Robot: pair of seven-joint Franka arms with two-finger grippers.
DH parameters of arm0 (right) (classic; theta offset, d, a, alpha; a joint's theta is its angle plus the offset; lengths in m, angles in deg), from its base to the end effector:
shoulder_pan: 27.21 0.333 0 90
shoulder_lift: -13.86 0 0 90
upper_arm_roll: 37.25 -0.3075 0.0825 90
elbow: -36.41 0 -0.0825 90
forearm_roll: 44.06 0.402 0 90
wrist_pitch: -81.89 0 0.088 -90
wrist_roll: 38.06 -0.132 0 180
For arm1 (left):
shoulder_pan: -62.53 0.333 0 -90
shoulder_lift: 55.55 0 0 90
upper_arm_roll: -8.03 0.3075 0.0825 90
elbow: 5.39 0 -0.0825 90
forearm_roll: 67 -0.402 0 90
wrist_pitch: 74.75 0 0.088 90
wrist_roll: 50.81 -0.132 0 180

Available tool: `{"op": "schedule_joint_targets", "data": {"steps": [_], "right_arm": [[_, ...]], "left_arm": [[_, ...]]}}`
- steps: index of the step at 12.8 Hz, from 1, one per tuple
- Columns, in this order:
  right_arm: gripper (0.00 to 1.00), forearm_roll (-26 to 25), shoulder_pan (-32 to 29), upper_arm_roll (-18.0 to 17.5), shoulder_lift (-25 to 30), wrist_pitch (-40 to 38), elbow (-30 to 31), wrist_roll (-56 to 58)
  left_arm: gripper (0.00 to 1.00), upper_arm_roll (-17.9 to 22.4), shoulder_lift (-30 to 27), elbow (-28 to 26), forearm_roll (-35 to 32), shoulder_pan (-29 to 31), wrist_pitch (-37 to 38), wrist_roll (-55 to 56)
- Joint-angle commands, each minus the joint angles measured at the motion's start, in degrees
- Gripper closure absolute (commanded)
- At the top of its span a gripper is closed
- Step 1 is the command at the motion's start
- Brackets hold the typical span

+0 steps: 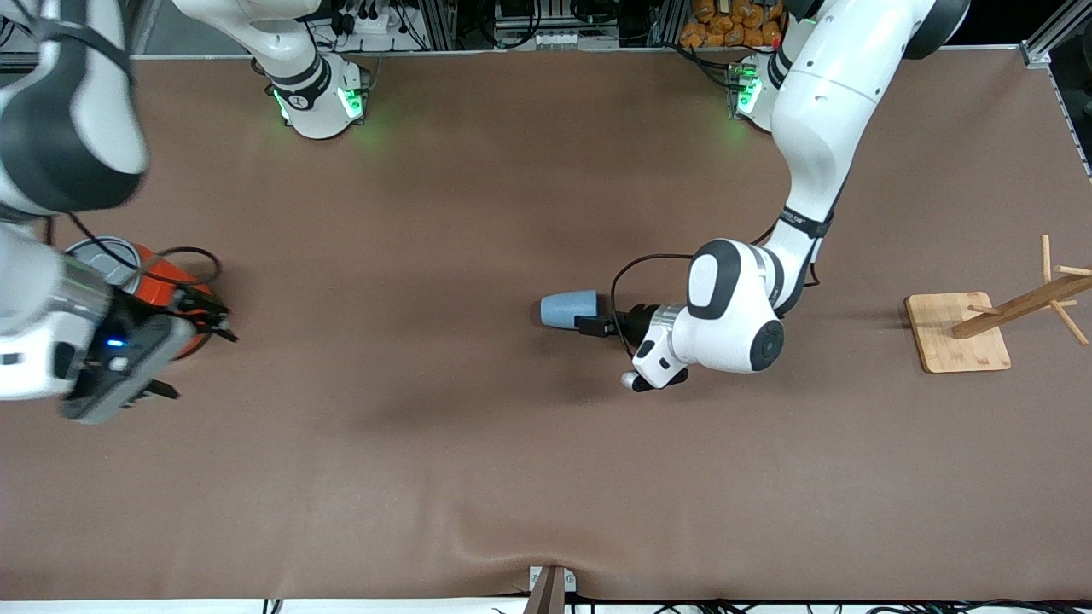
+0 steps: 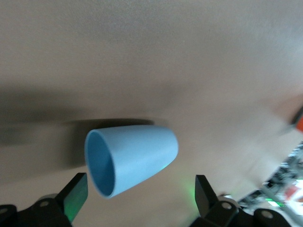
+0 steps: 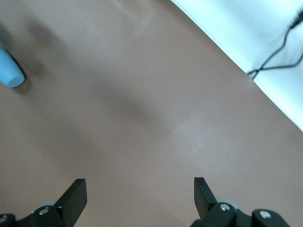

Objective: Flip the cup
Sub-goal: 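Grasp the cup with the left gripper while the right gripper retracts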

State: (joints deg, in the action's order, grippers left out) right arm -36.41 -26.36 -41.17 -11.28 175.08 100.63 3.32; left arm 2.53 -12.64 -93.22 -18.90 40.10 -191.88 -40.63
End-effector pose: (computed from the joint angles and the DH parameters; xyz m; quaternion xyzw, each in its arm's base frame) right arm 0.6999 0.0648 0.5396 -0.9184 -0.3857 -0.0578 0.0663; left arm 0.5963 -0.3726 0.1784 0.9180 0.0944 -0.2243 0.3132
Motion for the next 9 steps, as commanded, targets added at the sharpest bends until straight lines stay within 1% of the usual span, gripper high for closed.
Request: {"op": "schedule_joint_targets", "data": {"steps": [1,3,6,7,8,9], "right_arm": [[0.0,4.91,-4.61,-0.48,3.34,-4.58,1.96,-7.48],[0.0,4.31,-4.8,0.14,6.32,-7.31,2.14,-18.56],[0.0,4.13,-2.26,4.61,11.59,-14.68,3.19,-33.67],[0.0,4.13,-2.17,5.06,14.04,-16.36,5.28,-37.9],[0.0,2.47,-1.99,5.59,17.38,-16.46,8.87,-39.77],[0.0,0.02,-1.64,5.5,20.45,-15.33,12.21,-40.4]], "left_arm": [[0.0,0.31,1.91,0.65,3.14,-1.21,-0.91,0.01],[0.0,0.22,4.02,0.65,3.14,-2.17,-1.26,-0.25],[0.0,0.31,4.2,-0.58,3.14,-3.23,-1.35,-0.25],[0.0,0.31,4.72,-0.32,3.14,-3.23,-1.35,-0.25],[0.03,0.31,4.81,-0.15,3.14,-3.23,-1.35,-0.25],[0.2,0.31,4.81,-0.06,3.22,-3.06,-1.35,-0.25]]}}
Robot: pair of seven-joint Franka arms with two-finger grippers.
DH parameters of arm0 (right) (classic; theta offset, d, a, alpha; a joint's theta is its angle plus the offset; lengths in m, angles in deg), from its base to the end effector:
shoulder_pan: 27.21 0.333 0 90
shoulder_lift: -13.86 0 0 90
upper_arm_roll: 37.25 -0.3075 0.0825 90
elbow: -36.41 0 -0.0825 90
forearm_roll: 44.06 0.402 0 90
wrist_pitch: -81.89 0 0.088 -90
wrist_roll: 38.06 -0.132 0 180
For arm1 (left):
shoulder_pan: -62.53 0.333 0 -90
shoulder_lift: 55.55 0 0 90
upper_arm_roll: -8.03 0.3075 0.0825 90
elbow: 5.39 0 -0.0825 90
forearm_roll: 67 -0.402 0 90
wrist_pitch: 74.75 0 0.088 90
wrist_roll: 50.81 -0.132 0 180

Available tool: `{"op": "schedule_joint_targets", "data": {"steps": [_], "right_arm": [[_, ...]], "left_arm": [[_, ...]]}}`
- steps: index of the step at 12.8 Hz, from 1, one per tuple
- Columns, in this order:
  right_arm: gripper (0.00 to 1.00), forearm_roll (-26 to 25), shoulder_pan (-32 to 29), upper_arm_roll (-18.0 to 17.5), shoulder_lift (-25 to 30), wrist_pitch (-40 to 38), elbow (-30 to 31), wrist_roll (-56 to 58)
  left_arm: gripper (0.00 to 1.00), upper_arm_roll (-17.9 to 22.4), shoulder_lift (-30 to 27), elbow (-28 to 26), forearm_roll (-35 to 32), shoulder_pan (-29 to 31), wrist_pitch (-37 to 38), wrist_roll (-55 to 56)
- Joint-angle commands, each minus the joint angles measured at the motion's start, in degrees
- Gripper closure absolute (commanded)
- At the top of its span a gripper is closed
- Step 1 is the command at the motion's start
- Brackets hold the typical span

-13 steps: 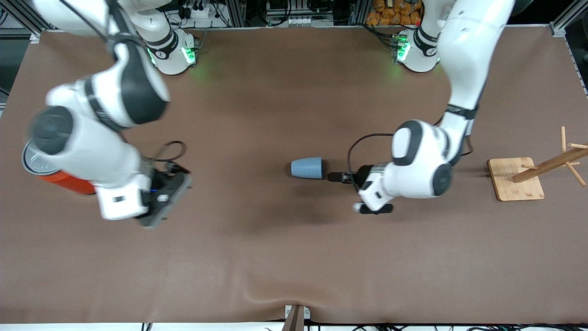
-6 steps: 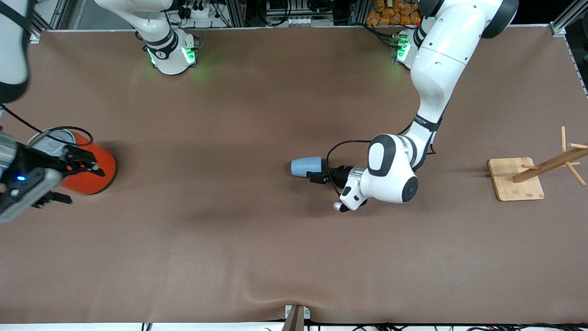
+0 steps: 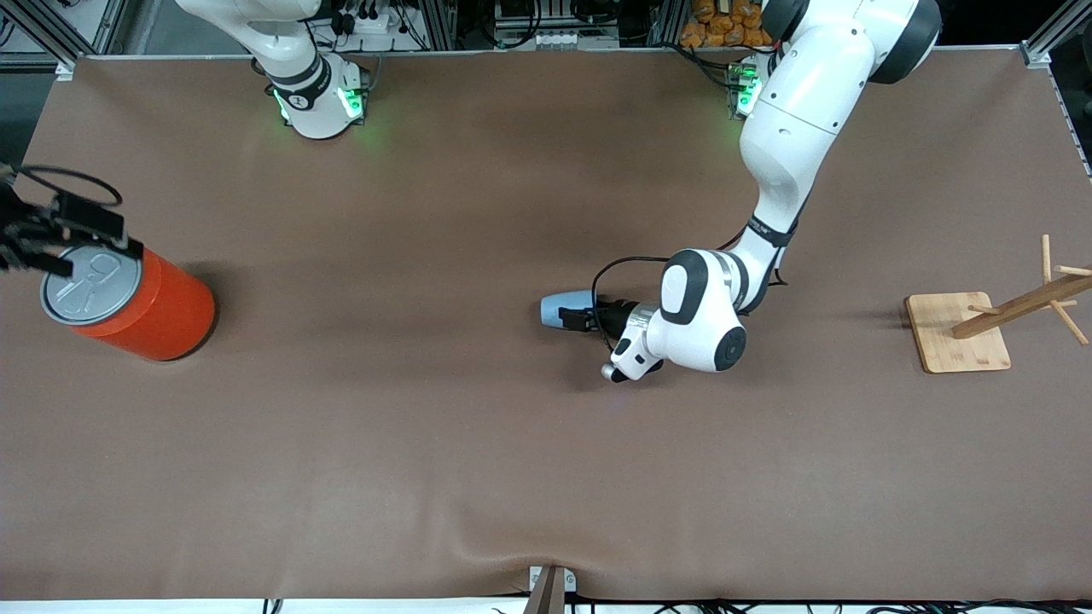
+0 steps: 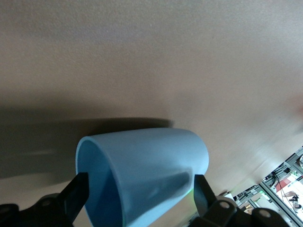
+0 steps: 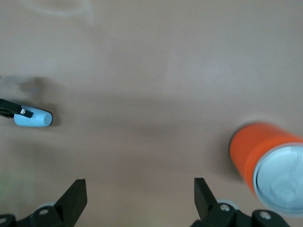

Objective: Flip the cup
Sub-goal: 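Grasp the cup with the left gripper while the right gripper retracts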

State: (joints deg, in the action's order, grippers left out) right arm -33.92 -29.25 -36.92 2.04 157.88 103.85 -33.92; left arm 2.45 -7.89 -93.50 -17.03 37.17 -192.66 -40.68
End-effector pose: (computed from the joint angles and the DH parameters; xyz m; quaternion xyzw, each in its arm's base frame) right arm 0.6038 0.0018 0.6385 -0.9953 -0.0344 0.0235 0.0872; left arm 0.5632 -0.3976 0.1211 0.9116 0.0986 -0.2644 0.2989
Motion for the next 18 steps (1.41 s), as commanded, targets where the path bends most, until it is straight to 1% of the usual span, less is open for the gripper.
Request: {"op": "schedule_joint_targets", "data": {"steps": [1,2,4,5,6,7,8,10,11,12,13,15,17,18], "right_arm": [[0.0,-2.85,1.34,1.33,9.6,2.49,11.64,-5.69],[0.0,-2.94,1.34,1.33,11.72,3.19,14.54,-9.54],[0.0,-3.11,1.86,1.16,15.93,7.92,22.0,-13.96],[0.0,-3.11,1.95,1.07,16.91,8.38,23.43,-13.97],[0.0,-3.11,2.21,0.81,17.27,7.69,23.62,-13.97],[0.0,-3.11,2.57,0.63,17.1,6.38,23.1,-13.37],[0.0,-3.03,2.48,0.89,16.66,5.23,22.22,-12.92],[0.0,-4.16,2.31,1.07,14.56,5.05,18.37,-12.92],[0.0,-6.17,2.31,0.98,13.59,4.78,16.52,-12.92],[0.0,-6.63,2.39,1.07,13.5,4.69,16.41,-12.92],[0.0,-6.46,2.05,1.07,13.41,4.69,16.41,-12.83],[0.0,-6.54,2.04,1.07,13.41,4.78,16.33,-12.92],[0.0,-6.37,1.95,1.07,13.41,4.78,16.33,-12.92],[0.0,-6.37,1.95,1.07,13.41,4.78,16.33,-12.92]], "left_arm": [[0.25,0.3,-0.02,0.31,1.27,-0.13,-0.57,-0.2],[0.34,0.3,-0.02,0.4,1.35,-0.13,-0.57,-0.2],[0.43,0.3,-0.19,0.49,1.27,-0.13,-0.57,-0.2],[0.52,0.39,-0.28,0.49,1.27,-0.13,-0.57,-0.2],[0.67,0.39,-0.46,0.57,1.27,-0.04,-0.57,-0.11],[0.88,0.39,-0.63,0.57,1.18,-0.04,-0.57,0.24],[1.0,0.39,-0.81,0.49,1.26,0.05,-0.57,1.03],[1.0,0.83,-1.51,0.57,0.65,0.13,-0.57,2.26],[1.0,1.18,-2.38,0.49,0.13,0.66,-0.49,2.18],[1.0,2.75,-3.87,0.49,-1.53,1.53,-0.4,2.0],[1.0,4.68,-5.8,0.57,-5.81,1.89,-0.4,2.0],[1.0,6.97,-9.93,0.49,-16.78,2.76,-0.4,2.09],[1.0,9.17,-12.4,0.49,-26.11,4.61,-0.4,2.09],[1.0,9.53,-13.28,0.49,-30.77,5.49,-0.4,2.18]]}}
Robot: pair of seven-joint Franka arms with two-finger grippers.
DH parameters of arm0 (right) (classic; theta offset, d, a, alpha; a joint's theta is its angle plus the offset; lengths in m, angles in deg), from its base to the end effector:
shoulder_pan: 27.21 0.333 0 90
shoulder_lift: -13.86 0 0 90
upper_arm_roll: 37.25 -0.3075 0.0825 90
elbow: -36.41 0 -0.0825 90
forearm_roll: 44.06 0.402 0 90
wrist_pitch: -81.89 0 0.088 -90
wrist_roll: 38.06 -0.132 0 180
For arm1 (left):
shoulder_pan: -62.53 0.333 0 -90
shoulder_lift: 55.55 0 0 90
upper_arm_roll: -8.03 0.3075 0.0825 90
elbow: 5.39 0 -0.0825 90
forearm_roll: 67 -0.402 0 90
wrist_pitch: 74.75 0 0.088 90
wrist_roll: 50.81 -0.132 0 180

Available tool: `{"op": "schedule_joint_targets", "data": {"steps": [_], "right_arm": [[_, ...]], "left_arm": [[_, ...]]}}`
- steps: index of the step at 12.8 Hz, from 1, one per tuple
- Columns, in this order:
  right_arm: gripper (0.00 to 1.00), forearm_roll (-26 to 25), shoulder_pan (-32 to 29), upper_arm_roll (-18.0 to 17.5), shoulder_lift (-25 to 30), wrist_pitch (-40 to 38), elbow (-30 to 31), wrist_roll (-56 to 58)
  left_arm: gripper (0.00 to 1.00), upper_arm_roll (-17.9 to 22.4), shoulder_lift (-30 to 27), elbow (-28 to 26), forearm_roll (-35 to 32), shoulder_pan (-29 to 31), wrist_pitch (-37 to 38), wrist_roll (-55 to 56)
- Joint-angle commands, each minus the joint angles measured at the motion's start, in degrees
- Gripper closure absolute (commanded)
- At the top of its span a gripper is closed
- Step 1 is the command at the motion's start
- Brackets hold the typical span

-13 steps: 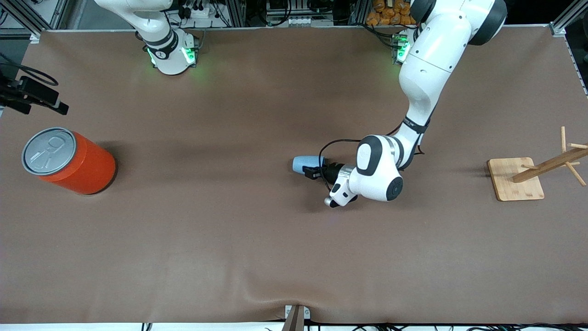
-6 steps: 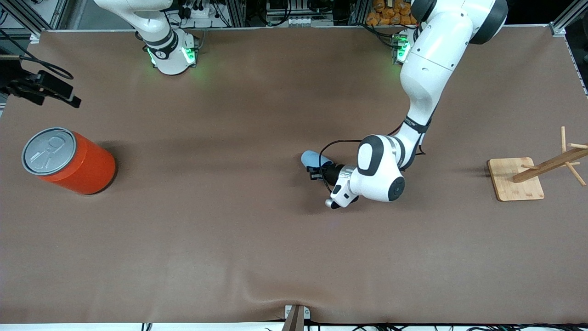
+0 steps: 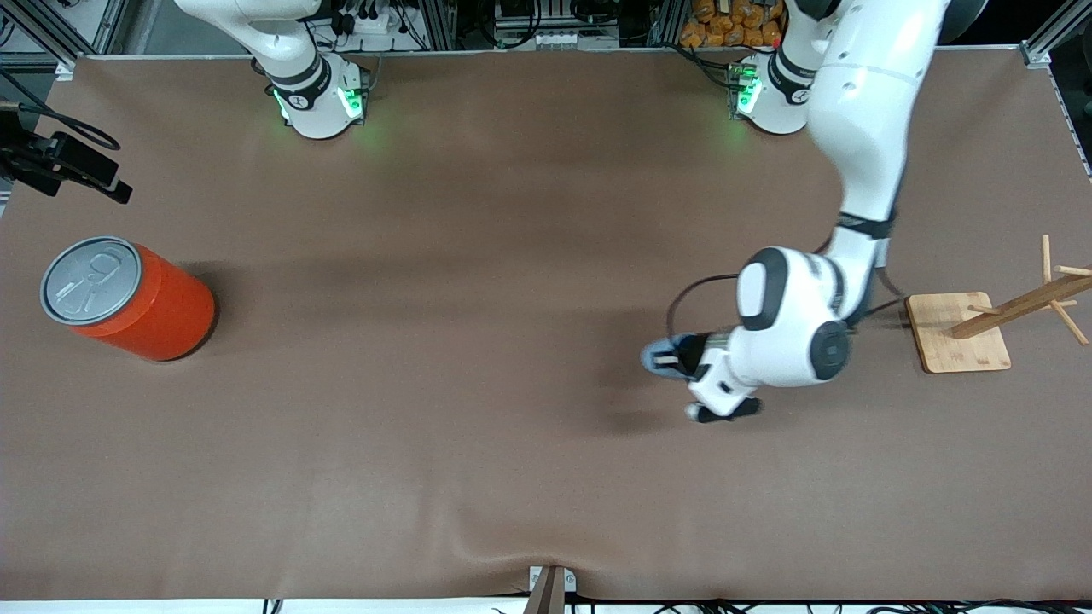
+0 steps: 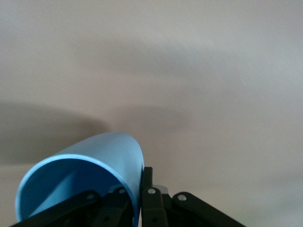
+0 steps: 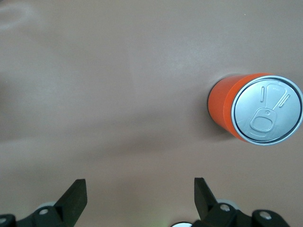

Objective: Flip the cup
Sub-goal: 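Carry the cup with the left gripper and set it upright down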

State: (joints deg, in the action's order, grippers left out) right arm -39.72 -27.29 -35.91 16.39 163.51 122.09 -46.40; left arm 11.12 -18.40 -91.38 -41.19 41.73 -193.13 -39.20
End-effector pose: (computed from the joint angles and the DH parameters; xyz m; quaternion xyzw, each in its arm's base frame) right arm 0.5426 -0.0029 0.6398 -0.9960 0.0800 0.0156 0.0372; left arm 0.6685 -0.2526 0.2444 0.9820 0.0573 -0.0825 0.1602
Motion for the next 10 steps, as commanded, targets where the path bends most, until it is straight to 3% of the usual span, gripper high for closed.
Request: {"op": "schedule_joint_targets", "data": {"steps": [1,5,8,9,10], "right_arm": [[0.0,-0.82,0.26,0.06,-0.95,-0.85,-1.83,-0.36],[0.0,-0.91,0.26,-0.03,-0.95,-1.02,-1.83,2.61],[0.0,-1.61,0.52,-0.11,-0.86,-1.72,-1.83,8.87],[0.0,-1.79,0.35,-0.11,-0.86,-1.72,-1.83,8.87],[0.0,-2.14,0.35,-0.11,-0.86,-1.72,-1.83,8.87]], "left_arm": [[1.0,1.13,-3.13,-1.64,-11.26,2.06,-0.01,0.78],[1.0,1.65,-1.48,-2.52,-21.57,2.6,-5.97,4.54],[1.0,1.66,1.34,-2.52,-23.61,1.64,-8.27,9.03],[0.84,1.57,2.04,-2.52,-23.61,1.46,-8.36,10.35],[0.1,1.48,2.13,-2.52,-23.61,1.55,-8.36,12.1]]}}
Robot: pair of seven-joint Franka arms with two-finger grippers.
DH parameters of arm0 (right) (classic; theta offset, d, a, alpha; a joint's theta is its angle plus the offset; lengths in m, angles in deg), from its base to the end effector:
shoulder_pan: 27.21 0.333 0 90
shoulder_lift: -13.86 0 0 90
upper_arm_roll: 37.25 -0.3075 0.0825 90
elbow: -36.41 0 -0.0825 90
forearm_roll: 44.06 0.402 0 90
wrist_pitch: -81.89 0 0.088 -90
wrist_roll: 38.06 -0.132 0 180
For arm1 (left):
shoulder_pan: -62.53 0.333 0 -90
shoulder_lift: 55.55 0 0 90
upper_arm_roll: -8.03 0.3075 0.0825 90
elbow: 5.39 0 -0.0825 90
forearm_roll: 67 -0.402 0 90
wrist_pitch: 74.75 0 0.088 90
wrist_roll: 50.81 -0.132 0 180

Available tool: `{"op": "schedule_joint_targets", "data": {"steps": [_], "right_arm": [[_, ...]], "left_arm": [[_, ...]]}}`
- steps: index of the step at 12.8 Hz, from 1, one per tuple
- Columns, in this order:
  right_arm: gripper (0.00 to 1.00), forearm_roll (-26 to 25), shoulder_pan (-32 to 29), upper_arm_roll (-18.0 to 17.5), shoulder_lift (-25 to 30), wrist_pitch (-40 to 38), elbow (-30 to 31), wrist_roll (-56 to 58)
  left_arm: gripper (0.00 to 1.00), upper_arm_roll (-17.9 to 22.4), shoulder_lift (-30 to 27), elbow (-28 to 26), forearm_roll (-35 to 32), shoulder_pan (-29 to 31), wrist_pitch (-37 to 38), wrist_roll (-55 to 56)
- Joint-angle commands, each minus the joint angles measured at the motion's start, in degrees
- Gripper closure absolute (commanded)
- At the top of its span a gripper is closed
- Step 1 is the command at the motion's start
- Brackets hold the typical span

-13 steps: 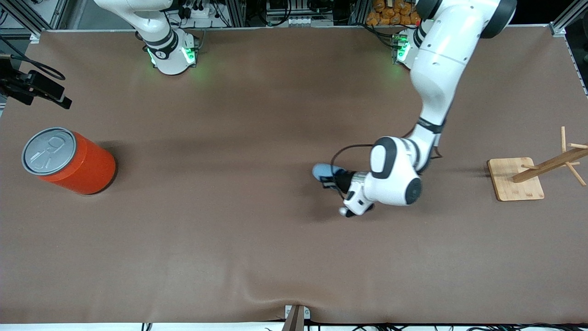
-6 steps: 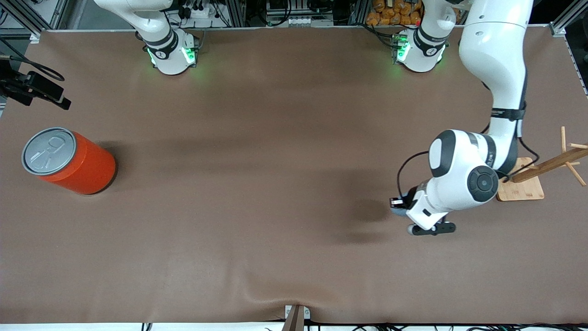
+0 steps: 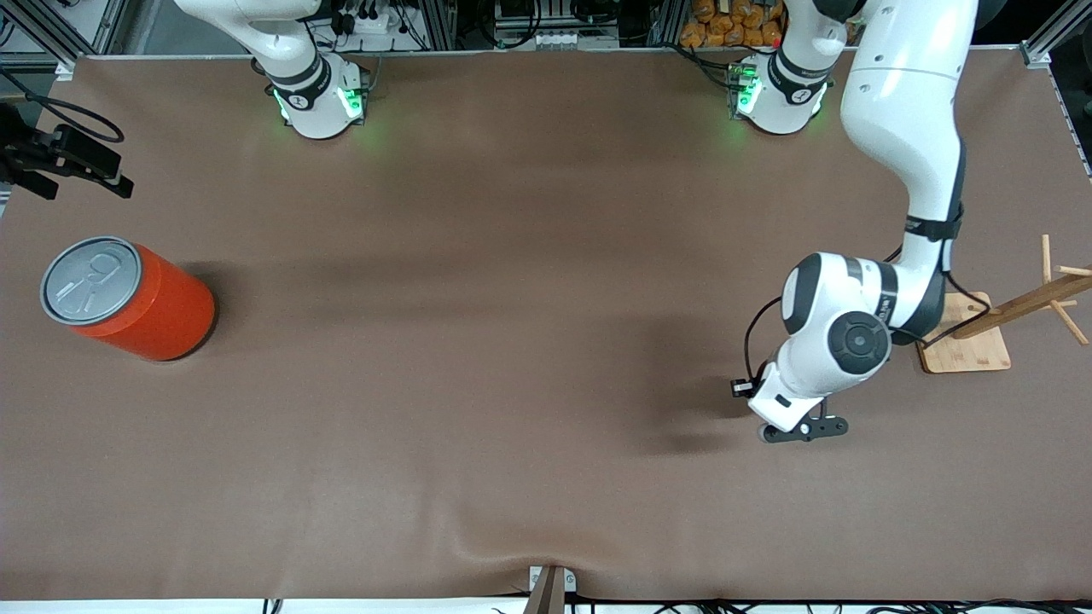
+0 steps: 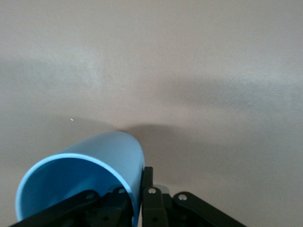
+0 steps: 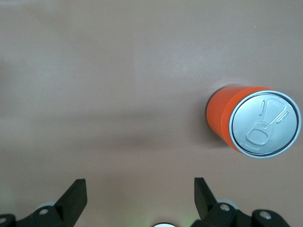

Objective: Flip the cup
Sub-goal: 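Carry the cup with the left gripper and set it upright down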

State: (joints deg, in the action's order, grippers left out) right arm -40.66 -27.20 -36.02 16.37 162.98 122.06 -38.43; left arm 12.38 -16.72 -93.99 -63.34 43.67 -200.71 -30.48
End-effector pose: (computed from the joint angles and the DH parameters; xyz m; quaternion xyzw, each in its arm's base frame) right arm 0.5415 -0.0033 0.6389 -0.9993 0.0098 0.0177 0.0300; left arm 0.6861 -0.1874 0.2088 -0.9980 -0.0617 0.0117 0.0018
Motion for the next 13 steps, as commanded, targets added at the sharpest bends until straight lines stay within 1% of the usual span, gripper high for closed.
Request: {"op": "schedule_joint_targets", "data": {"steps": [1,3,6,8,11,13], "right_arm": [[0.0,-1.29,0.26,0.0,-0.83,-1.19,-1.8,0.9],[0.0,-1.29,0.17,0.0,-0.83,-1.45,-1.72,0.9],[0.0,-1.29,0.17,0.0,-0.83,-2.51,-1.72,0.9],[0.0,-1.29,0.09,0.09,-0.83,-2.51,-1.72,0.9],[0.0,-1.21,0.0,0.18,-0.83,-2.6,-1.72,0.81],[0.0,-1.21,-0.09,0.18,-0.83,-2.69,-1.72,0.9]], "left_arm": [[0.0,0.22,0.28,0.09,-1.46,-0.3,-0.78,3.92],[0.0,0.22,-2.69,0.44,-1.46,0.05,-0.08,4.02],[0.0,0.3,-9.8,0.62,-1.55,0.75,5.09,2.88],[0.0,0.48,-13.94,0.62,-1.55,1.62,9.21,-1.67],[0.0,0.39,-22.54,0.44,-1.55,5.05,18.34,-8.8],[0.0,0.3,-29.13,0.01,-1.55,6.46,28.52,-14.84]]}}
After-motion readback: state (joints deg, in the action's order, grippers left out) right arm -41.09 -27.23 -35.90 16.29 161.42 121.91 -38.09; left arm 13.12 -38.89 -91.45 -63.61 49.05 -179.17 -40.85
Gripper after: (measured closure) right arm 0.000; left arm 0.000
